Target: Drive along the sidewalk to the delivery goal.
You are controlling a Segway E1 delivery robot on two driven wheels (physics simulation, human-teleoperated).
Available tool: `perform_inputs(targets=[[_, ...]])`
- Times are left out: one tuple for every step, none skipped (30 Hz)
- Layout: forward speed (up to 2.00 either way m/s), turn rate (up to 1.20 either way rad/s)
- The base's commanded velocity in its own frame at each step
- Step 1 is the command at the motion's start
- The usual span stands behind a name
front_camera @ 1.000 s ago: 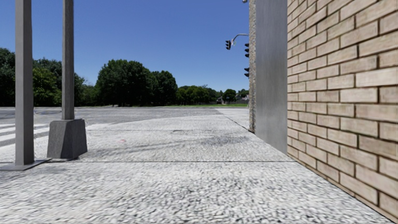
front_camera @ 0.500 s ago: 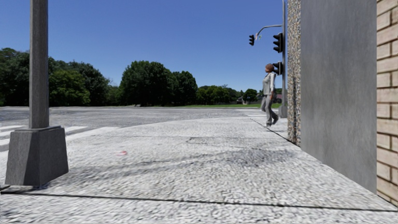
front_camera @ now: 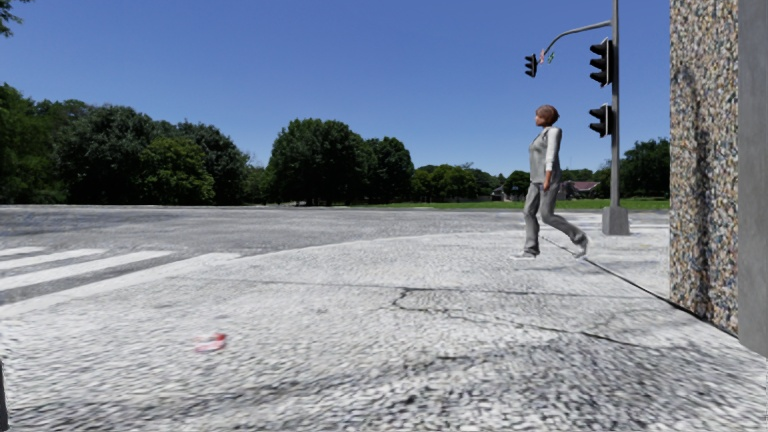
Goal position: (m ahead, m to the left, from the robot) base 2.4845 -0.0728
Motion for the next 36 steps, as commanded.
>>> perform_inputs(targets=[[2.00, 0.00], [2.00, 0.00], [2.00, 0.00], [2.00, 0.00], [2.00, 0.00], [2.00, 0.00], [2.00, 0.00], [2.00, 0.00], [2.00, 0.00], [2.00, 0.00], [2.00, 0.00], [2.00, 0.00], [2.00, 0.00], [2.00, 0.00], [2.00, 0.00], [2.00, 0.00], [2.00, 0.00], [2.00, 0.00], [2.00, 0.00], [2.00, 0.00], [0.00, 0.00], [0.00, 0.00], [0.00, 0.00], [0.00, 0.00], [0.00, 0.00], [0.00, 0.00], [0.00, 0.00], [0.00, 0.00], [0.00, 0.00], [0.00, 0.00], [0.00, 0.00], [0.00, 0.00], [0.00, 0.00], [0.00, 0.00], [0.00, 0.00], [0.00, 0.00]])
